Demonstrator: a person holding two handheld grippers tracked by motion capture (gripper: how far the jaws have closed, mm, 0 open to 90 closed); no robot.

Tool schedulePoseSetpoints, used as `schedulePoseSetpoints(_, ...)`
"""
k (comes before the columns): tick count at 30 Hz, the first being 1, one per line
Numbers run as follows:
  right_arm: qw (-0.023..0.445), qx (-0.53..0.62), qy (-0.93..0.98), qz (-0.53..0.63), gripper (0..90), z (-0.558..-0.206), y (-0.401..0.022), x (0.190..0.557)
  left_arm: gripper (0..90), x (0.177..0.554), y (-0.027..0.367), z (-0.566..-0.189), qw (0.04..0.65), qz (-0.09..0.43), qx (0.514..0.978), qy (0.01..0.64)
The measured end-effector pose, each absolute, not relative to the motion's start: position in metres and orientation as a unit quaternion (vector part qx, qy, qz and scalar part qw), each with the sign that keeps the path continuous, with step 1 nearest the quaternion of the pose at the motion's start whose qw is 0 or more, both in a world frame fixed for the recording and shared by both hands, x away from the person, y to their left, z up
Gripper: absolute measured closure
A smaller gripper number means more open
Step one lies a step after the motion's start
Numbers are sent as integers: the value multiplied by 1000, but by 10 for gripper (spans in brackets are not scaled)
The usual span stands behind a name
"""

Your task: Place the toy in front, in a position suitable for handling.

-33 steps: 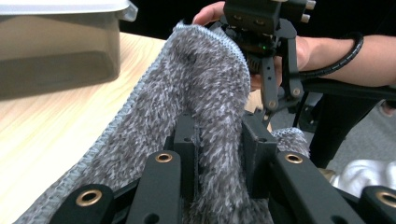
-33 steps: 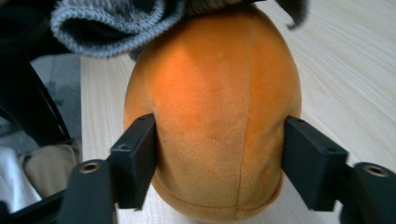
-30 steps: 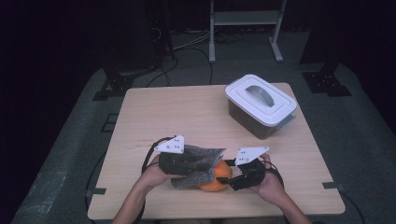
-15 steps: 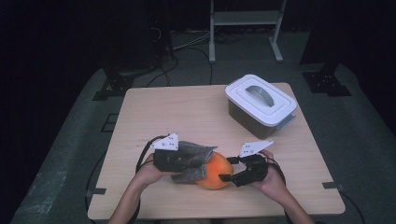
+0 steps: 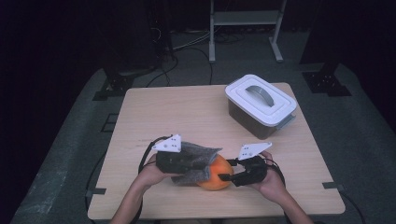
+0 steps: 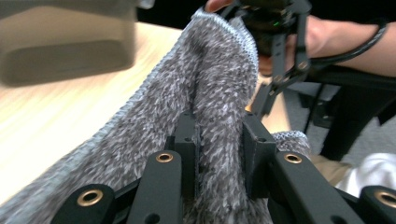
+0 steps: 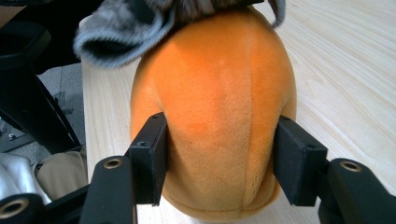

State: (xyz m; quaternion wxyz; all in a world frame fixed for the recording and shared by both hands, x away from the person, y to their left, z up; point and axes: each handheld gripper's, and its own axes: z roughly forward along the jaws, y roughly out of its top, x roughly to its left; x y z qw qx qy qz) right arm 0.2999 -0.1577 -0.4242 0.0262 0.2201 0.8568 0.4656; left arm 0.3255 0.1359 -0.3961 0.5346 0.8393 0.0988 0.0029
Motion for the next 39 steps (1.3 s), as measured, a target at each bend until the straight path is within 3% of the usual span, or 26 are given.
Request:
schedulePoseSetpoints(8, 8, 250, 844, 474, 415, -431, -178, 313, 715, 336, 153, -410, 518, 7, 845, 137)
schedulePoseSetpoints(12, -4, 259, 840, 477, 332, -430, -181, 315, 708, 336, 149, -413, 517, 5, 844, 144)
schedulePoseSetpoints(13, 11, 258, 837, 482, 270, -424, -182, 311, 707, 336, 147, -412, 519, 5, 842, 145)
schedulePoseSetpoints(17, 42, 243, 833, 495, 210, -414, -174, 302, 707, 333, 137, -411, 527, -8, 839, 132)
schedulePoseSetpoints(20, 66, 236, 849, 468, 224, -423, -166, 302, 702, 330, 133, -411, 522, -12, 844, 125)
schedulePoseSetpoints(30, 21, 260, 837, 481, 304, -433, -186, 315, 700, 337, 140, -425, 507, -28, 849, 146)
schedulePoseSetpoints(39, 43, 223, 852, 471, 314, -429, -173, 305, 694, 331, 134, -410, 541, -25, 831, 128)
